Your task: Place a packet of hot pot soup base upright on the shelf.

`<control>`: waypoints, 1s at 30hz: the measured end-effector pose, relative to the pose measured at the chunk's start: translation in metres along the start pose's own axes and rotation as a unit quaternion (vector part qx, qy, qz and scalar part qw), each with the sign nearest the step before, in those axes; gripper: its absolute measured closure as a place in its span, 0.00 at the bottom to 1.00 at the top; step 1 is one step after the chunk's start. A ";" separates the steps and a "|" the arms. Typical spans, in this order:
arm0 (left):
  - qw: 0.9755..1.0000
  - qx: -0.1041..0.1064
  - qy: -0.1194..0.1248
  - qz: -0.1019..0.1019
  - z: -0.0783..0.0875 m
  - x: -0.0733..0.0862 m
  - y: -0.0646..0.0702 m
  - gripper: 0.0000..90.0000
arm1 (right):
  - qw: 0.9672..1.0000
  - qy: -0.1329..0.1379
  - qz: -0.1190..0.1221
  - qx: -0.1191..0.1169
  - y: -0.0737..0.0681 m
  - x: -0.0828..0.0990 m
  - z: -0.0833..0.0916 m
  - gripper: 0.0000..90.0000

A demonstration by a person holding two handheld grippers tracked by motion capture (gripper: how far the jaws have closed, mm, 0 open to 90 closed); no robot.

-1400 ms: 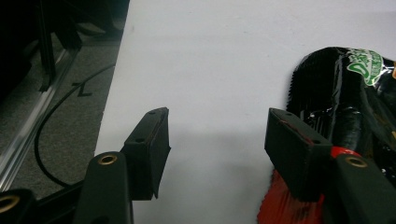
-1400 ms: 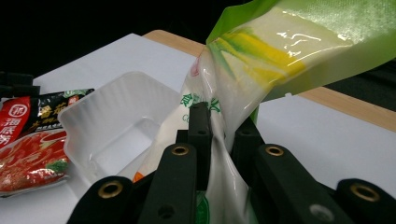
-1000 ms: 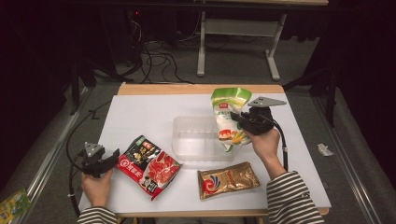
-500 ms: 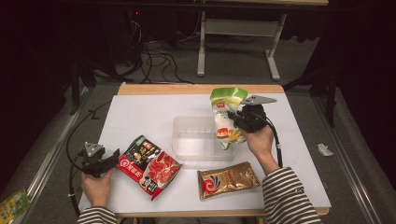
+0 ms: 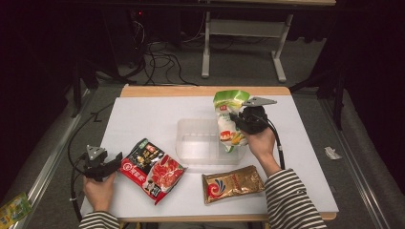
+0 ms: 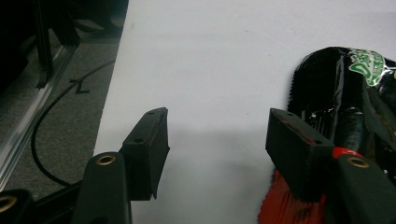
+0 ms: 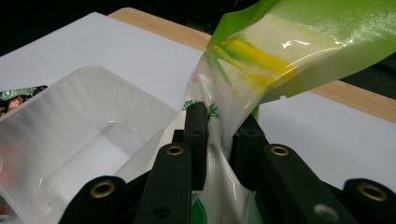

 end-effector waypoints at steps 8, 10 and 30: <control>1.000 -0.003 -0.002 0.000 0.000 0.000 0.000 0.45 | 1.000 -0.010 0.008 -0.013 -0.001 0.004 0.000 0.84; 1.000 -0.004 -0.001 0.001 0.000 0.000 0.000 0.45 | 1.000 -0.010 0.008 -0.016 -0.001 0.004 0.000 0.83; 1.000 -0.003 -0.001 -0.001 -0.001 0.000 0.001 0.45 | 0.998 -0.030 0.036 -0.036 -0.011 0.012 0.003 0.76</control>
Point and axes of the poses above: each handheld gripper's, and its own axes: z roughly backward along the jaws, x roughly out of its underside, y roughly to its right, the point moved 1 cm from there along -z, roughly forward along the jaws, and after that the axes turned 8 degrees about -y, right-handed, at the moved point
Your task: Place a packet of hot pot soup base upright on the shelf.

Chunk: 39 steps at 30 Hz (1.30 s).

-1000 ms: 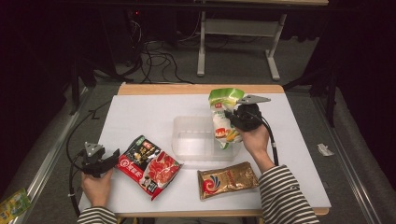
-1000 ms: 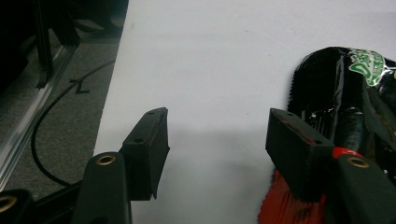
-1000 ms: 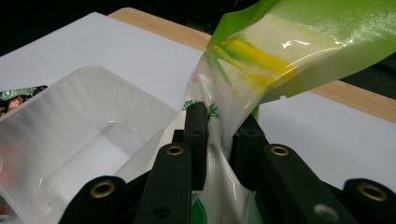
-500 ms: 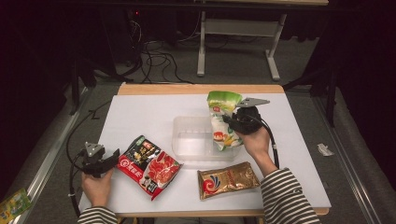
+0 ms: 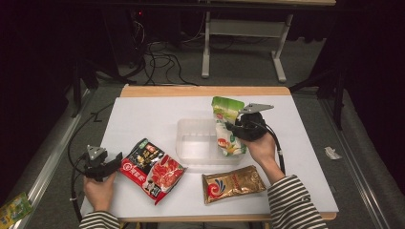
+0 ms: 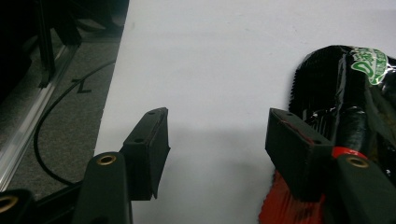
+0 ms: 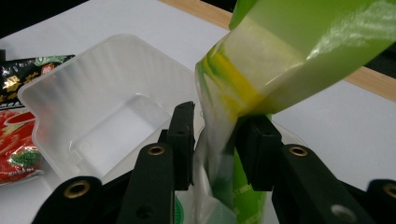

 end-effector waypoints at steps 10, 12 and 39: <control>1.000 -0.001 0.000 -0.001 0.000 0.000 0.000 0.45 | 1.000 -0.003 -0.003 -0.006 0.005 0.010 0.003 0.76; 1.000 -0.003 0.000 -0.002 0.000 0.000 0.001 0.45 | 1.000 -0.004 -0.007 -0.009 0.004 0.011 0.004 0.76; 1.000 -0.002 -0.004 -0.003 -0.001 0.000 0.001 0.45 | 1.000 -0.007 0.024 -0.020 -0.003 0.047 0.024 0.85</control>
Point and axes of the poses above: each handheld gripper's, and its own axes: z roughly backward along the jaws, x roughly out of its underside, y roughly to its right, the point moved 1 cm from there along -z, roughly forward along the jaws, and after that the axes turned 8 degrees about -y, right-handed, at the moved point
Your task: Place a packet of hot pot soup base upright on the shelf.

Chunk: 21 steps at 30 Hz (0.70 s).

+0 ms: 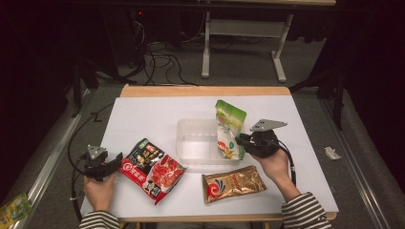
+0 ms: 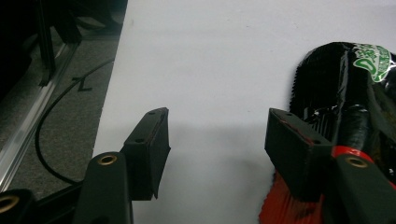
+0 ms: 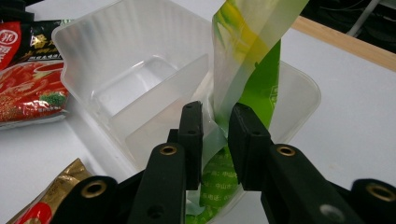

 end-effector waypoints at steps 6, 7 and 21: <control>1.000 -0.001 0.001 0.002 0.000 0.000 0.000 0.45 | 1.000 -0.009 0.008 -0.004 -0.002 0.003 -0.003 0.91; 1.000 -0.002 0.001 0.002 0.000 0.000 0.000 0.45 | 1.000 -0.011 0.006 -0.004 -0.003 0.003 -0.003 0.92; 1.000 -0.001 0.002 0.001 0.000 0.000 0.000 0.45 | 0.999 -0.035 0.007 0.000 -0.005 0.020 -0.014 0.98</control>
Point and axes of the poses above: each handheld gripper's, and its own axes: z roughly backward along the jaws, x roughly out of its underside, y roughly to its right, the point moved 1 cm from there along -z, roughly forward along the jaws, and after that the axes turned 8 degrees about -y, right-handed, at the moved point
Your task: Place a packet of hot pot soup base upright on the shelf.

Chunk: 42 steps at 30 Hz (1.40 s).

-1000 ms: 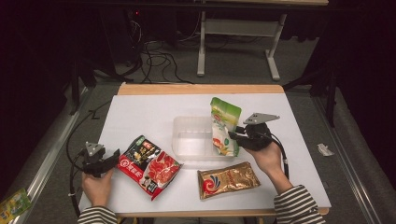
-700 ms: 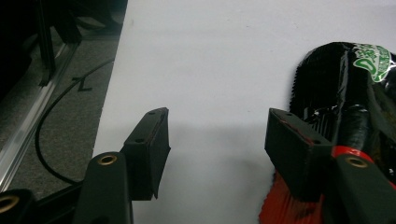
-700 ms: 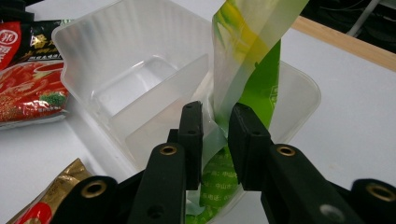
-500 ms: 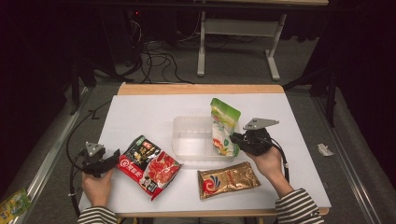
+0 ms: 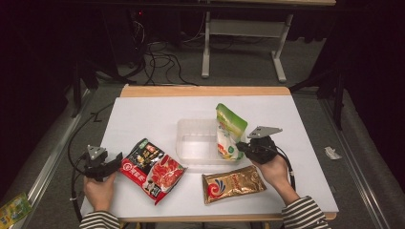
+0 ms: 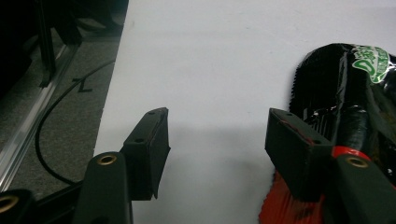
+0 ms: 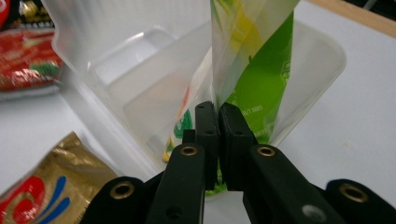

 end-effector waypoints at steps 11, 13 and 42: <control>1.000 0.000 -0.001 -0.001 0.000 0.000 0.000 0.45 | 1.000 -0.010 0.005 0.010 -0.001 0.005 -0.006 0.99; 1.000 0.000 -0.001 -0.001 0.000 0.000 0.000 0.45 | 1.000 -0.010 0.008 0.013 -0.002 0.006 -0.006 0.99; 1.000 0.002 -0.001 -0.001 0.000 0.000 0.000 0.44 | 0.994 0.094 -0.050 0.022 0.008 0.039 0.028 0.75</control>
Point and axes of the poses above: each handheld gripper's, and its own axes: z roughly backward along the jaws, x roughly out of its underside, y roughly to its right, the point moved 1 cm from there along -z, roughly forward along the jaws, and after that the axes turned 8 degrees about -y, right-handed, at the moved point
